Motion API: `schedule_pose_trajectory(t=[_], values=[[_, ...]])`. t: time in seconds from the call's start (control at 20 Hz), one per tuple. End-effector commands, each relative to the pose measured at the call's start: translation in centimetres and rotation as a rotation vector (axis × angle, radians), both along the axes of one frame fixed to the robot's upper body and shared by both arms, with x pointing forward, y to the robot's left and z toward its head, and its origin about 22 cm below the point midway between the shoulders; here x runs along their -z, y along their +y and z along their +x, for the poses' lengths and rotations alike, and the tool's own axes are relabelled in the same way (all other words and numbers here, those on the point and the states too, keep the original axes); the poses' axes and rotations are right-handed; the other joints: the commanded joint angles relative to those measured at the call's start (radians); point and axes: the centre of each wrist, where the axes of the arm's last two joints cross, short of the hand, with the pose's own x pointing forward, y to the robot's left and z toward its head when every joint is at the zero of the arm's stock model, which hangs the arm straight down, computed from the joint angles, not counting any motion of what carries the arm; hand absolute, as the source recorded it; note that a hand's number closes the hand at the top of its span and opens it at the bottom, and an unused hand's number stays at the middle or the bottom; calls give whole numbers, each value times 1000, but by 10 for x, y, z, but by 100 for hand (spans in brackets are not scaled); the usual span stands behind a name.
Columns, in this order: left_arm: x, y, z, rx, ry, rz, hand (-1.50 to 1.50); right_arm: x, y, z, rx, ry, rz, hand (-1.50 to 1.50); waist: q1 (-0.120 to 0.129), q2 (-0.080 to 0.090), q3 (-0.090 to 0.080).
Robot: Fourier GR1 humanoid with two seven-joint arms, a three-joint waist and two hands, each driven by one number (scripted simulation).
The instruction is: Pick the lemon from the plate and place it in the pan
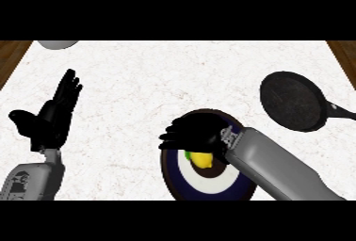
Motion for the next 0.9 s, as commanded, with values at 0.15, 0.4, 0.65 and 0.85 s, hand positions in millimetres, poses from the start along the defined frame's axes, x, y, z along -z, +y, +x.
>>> schedule_pose_trajectory(t=[0.15,0.4,0.65,0.85], values=[[-20,5,14,-5,-10,6,0,28,-3,2,-14,17,-49,-150,1,1,0],[0,20,-1,2,-7,-4,0,26,-3,-3,-24,-46,-89,-150,-3,-1,0],[-1,5,4,1,-9,-2,0,48,11,5,-15,-25,-118,-150,0,1,0],[-3,7,-1,0,-4,15,0,60,3,3,-30,-14,-153,-150,0,0,0]])
